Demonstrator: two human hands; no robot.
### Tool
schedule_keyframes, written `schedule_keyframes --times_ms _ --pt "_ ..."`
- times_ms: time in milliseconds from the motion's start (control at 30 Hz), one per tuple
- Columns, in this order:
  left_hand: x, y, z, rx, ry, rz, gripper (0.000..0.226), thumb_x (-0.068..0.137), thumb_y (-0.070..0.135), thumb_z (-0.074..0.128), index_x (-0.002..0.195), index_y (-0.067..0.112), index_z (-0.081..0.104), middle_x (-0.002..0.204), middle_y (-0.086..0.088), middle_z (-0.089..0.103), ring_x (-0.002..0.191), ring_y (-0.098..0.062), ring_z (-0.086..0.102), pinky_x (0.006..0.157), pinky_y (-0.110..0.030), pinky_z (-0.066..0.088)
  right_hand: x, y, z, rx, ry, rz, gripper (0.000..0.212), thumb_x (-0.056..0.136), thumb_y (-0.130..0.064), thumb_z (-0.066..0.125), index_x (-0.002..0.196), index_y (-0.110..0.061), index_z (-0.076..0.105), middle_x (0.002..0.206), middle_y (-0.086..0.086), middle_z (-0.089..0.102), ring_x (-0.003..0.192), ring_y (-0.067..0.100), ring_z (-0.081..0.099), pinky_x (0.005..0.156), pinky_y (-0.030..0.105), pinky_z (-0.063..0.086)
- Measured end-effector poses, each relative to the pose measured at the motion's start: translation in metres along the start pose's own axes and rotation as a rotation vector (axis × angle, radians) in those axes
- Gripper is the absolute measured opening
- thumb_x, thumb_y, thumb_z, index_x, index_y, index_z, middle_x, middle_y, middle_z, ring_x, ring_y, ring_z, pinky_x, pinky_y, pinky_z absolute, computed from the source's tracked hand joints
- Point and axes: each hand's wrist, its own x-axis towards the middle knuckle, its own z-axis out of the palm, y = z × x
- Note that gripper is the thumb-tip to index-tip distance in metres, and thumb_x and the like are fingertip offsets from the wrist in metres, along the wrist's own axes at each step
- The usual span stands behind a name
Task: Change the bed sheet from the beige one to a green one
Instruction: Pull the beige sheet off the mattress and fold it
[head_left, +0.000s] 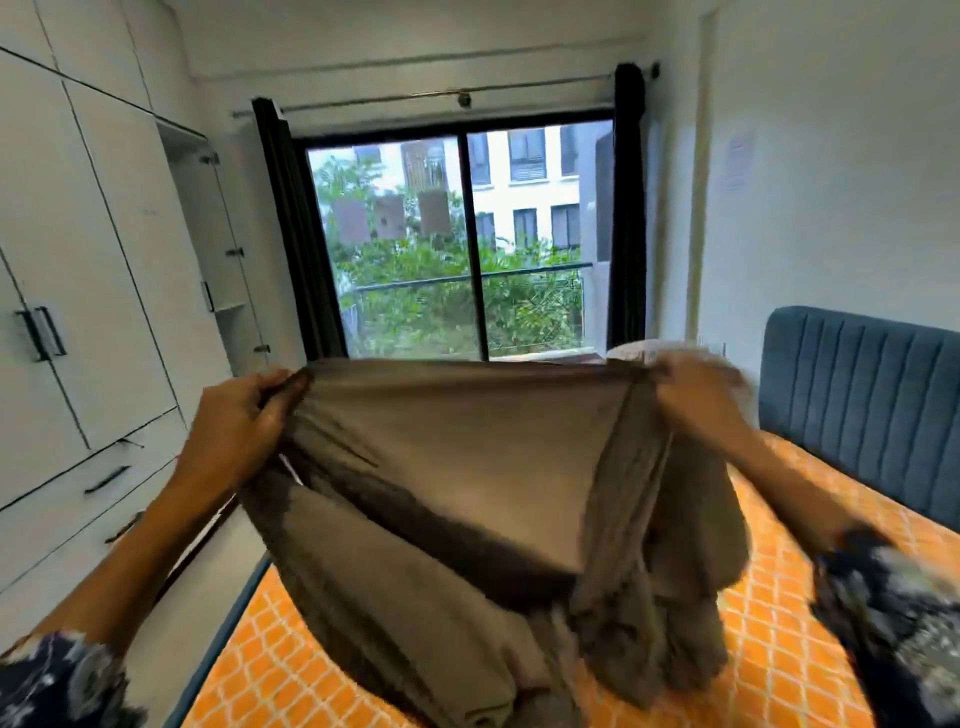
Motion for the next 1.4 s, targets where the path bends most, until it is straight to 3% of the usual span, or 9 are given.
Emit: schedule_keyframes --times_ms 200,267,367,500,667,767,933,1200,1400 --pt "0.049 0.036 0.000 0.020 0.197 0.151 0.020 0.096 0.016 0.056 0.107 0.008 0.070 0.090 -0.017 0.071 0.080 -0.031 0.065 0.068 -0.035 0.045 0.013 -0.015 -0.055 0.268 0.475 0.010 0.018 0.098 -0.012 0.044 0.105 -0.004 0.059 0.101 0.020 0.062 0.097 0.033 0.057 0.075 0.032 0.035" --pt "0.048 0.026 0.005 0.059 0.148 0.136 0.020 0.096 0.018 0.057 0.107 0.007 0.071 0.091 -0.020 0.071 0.083 -0.034 0.066 0.070 -0.039 0.046 -0.018 0.012 -0.017 0.139 0.274 -0.006 0.015 0.099 -0.019 0.044 0.096 -0.010 0.056 0.090 0.017 0.060 0.086 0.032 0.056 0.071 0.035 0.035" --pt "0.032 -0.003 0.021 0.153 -0.057 0.049 0.021 0.094 0.021 0.059 0.107 0.010 0.072 0.099 -0.017 0.072 0.093 -0.034 0.066 0.078 -0.040 0.048 -0.055 0.061 0.037 -0.120 -0.334 -0.036 0.032 0.096 -0.043 0.043 0.076 -0.024 0.060 0.092 0.019 0.067 0.094 0.034 0.060 0.076 0.035 0.036" --pt "0.015 -0.018 0.022 0.168 -0.113 0.013 0.021 0.094 0.015 0.059 0.109 0.009 0.071 0.102 -0.016 0.071 0.096 -0.034 0.066 0.083 -0.040 0.047 -0.035 0.059 0.028 -0.022 -0.157 -0.044 0.028 0.095 -0.021 0.055 0.073 -0.009 0.066 0.087 0.025 0.067 0.088 0.038 0.062 0.067 0.035 0.035" --pt "0.006 -0.025 -0.014 0.169 -0.127 -0.059 0.021 0.094 0.020 0.056 0.101 0.006 0.070 0.086 -0.014 0.068 0.083 -0.028 0.061 0.064 -0.022 0.039 -0.017 0.023 0.019 0.056 -0.058 -0.195 0.031 0.096 -0.021 0.055 0.085 0.004 0.070 0.086 0.024 0.067 0.086 0.035 0.061 0.062 0.032 0.026" --pt "-0.007 -0.031 -0.028 0.213 -0.139 -0.059 0.018 0.095 0.021 0.054 0.097 0.010 0.068 0.082 -0.010 0.064 0.079 -0.023 0.056 0.061 -0.019 0.036 -0.013 0.007 0.026 0.064 -0.069 -0.223 0.033 0.096 -0.023 0.054 0.091 0.005 0.071 0.090 0.025 0.068 0.089 0.037 0.062 0.067 0.035 0.037" --pt "0.006 -0.028 -0.054 0.267 -0.075 -0.039 0.022 0.096 0.020 0.053 0.098 0.004 0.067 0.076 -0.012 0.059 0.072 -0.023 0.052 0.057 -0.002 0.034 0.018 -0.034 0.015 0.115 0.019 -0.282 0.039 0.097 -0.029 0.053 0.066 -0.005 0.056 0.064 0.015 0.052 0.071 0.034 0.056 0.062 0.035 0.033" --pt "0.031 -0.042 -0.091 0.475 -0.179 -0.203 0.031 0.097 0.028 0.052 0.105 0.001 0.066 0.080 -0.014 0.054 0.081 -0.031 0.051 0.070 -0.036 0.035 0.018 -0.066 0.036 0.105 -0.021 -0.396 0.035 0.097 -0.022 0.052 0.063 -0.012 0.049 0.066 0.010 0.048 0.077 0.036 0.056 0.064 0.031 0.024" --pt "0.022 -0.048 -0.070 0.079 0.000 -0.391 0.025 0.097 0.026 0.052 0.098 0.005 0.065 0.084 -0.013 0.058 0.081 -0.026 0.053 0.075 -0.043 0.048 0.011 -0.064 0.043 0.094 -0.042 -0.395 0.035 0.098 -0.025 0.050 0.068 -0.009 0.056 0.069 0.013 0.053 0.071 0.029 0.050 0.063 0.031 0.025"
